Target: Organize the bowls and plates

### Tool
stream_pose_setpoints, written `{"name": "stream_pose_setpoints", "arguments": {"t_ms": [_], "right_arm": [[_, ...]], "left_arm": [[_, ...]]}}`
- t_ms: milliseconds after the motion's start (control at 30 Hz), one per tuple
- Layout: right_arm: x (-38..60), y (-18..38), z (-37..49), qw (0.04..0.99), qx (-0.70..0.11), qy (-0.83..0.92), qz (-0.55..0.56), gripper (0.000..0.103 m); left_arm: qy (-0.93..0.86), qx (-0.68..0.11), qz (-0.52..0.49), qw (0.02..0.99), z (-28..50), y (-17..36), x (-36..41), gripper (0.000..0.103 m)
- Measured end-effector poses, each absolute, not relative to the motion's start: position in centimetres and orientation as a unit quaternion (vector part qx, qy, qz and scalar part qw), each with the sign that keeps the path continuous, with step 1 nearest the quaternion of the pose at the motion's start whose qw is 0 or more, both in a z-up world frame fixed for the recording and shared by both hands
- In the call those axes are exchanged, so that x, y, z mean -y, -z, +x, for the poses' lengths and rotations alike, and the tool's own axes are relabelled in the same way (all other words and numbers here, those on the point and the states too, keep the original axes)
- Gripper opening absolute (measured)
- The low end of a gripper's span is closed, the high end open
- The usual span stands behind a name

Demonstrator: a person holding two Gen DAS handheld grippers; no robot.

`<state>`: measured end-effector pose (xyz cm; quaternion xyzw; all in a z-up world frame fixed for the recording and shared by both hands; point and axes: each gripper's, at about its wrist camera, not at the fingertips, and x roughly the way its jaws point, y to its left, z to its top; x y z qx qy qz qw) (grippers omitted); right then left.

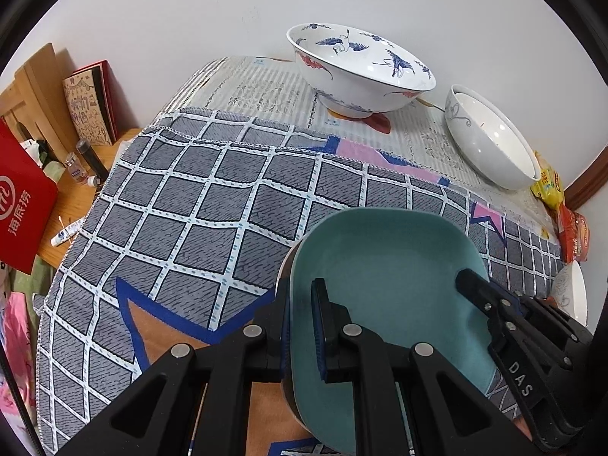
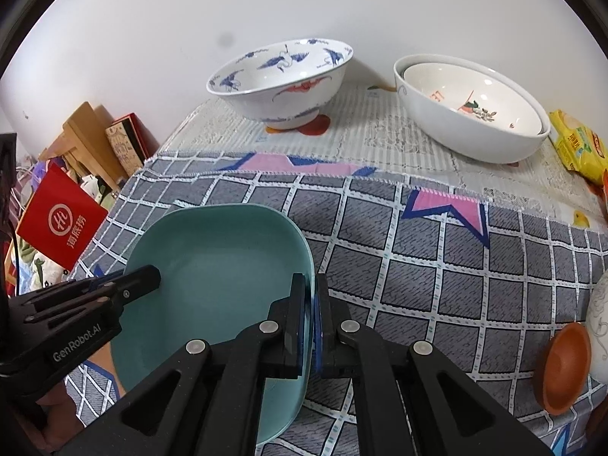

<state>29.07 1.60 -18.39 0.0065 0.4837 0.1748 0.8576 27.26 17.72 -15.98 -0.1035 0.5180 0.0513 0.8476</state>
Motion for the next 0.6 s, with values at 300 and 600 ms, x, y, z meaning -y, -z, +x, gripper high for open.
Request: {"name": "stream_pose_setpoints", "arguments": {"t_ms": [300,600], "right_arm": [[-1.7,18.6,29.2,0.851,-0.489,-0.190,0.008,0.010],[-0.5,17.4,27.0,0.852,-0.480,-0.209,0.030,0.017]], "left_arm": [[-0.050,-0.519,-0.094,0.848,26.9,15.2,-17.4,0.017],[-0.068,-0.499,-0.063,0.862,25.3,13.3,-17.0,0.026]]}}
